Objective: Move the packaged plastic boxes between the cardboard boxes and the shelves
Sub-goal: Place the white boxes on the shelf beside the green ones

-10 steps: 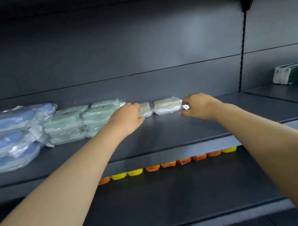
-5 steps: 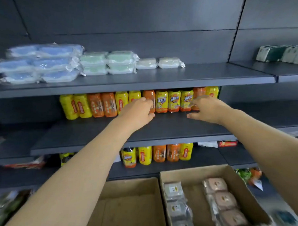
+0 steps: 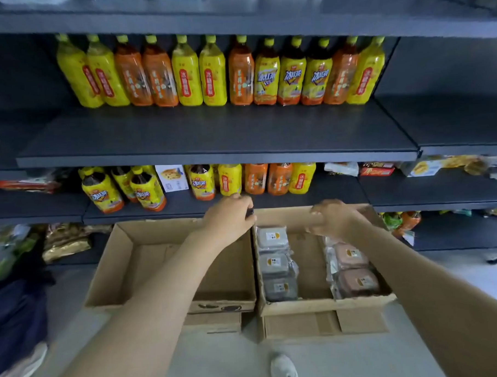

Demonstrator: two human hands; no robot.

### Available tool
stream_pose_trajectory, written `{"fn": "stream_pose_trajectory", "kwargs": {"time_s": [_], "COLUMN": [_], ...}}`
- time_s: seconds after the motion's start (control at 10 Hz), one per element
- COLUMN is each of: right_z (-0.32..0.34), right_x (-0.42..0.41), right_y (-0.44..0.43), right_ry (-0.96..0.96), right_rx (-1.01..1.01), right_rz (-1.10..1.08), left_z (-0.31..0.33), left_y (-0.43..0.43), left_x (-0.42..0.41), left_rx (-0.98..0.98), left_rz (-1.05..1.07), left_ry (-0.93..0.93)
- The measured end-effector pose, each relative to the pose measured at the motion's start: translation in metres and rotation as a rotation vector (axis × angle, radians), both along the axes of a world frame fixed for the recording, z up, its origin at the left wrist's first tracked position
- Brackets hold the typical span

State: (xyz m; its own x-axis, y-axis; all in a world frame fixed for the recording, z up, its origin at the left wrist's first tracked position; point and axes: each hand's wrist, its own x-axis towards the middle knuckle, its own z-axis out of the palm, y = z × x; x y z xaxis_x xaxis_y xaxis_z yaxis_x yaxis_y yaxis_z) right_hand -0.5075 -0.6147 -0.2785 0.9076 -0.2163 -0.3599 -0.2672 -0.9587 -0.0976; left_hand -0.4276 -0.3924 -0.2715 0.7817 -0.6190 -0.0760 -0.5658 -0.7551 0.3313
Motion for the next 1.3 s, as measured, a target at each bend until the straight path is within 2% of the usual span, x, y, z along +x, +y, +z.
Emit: {"fn": "stream_pose_trajectory", "kwargs": {"time_s": [0.2, 0.3, 0.4, 0.6, 0.9, 1.1, 1.2, 1.3], "right_z": [-0.085, -0.155, -0.192, -0.269, -0.377, -0.431, -0.445, -0.454], "right_x": [0.022, 0.031, 0.031, 0.026, 0.024, 0.023, 0.023, 0.023], "right_y": [-0.030, -0.048, -0.054, -0.061, -0.064, -0.041, -0.028, -0.021], "right_ry": [0.229, 0.264, 0.345, 0.420, 0.458, 0.500, 0.498, 0.501], "right_rx": [0.115, 0.226, 0.242, 0.404, 0.460, 0.647, 0.655, 0.630], "right_rz": [-0.042, -0.018, -0.047, -0.214, -0.416, -0.705, -0.798, -0.856], "left_z": [-0.091, -0.133, -0.172, -0.245, -0.340, -0.372, -0.384, -0.388], "left_y": [-0.043, -0.067, -0.090, -0.125, -0.150, -0.166, -0.166, -0.167], "left_x": [0.017, 0.025, 0.029, 0.041, 0.069, 0.082, 0.091, 0.100], "left_rx": [0.065, 0.048, 0.026, -0.003, 0.000, 0.105, -0.004, -0.047], "left_rz": [0.074, 0.106, 0.184, 0.375, 0.352, 0.311, 0.364, 0.434], "left_ry": [0.192, 0.261, 0.329, 0.491, 0.566, 0.490, 0.580, 0.593]}}
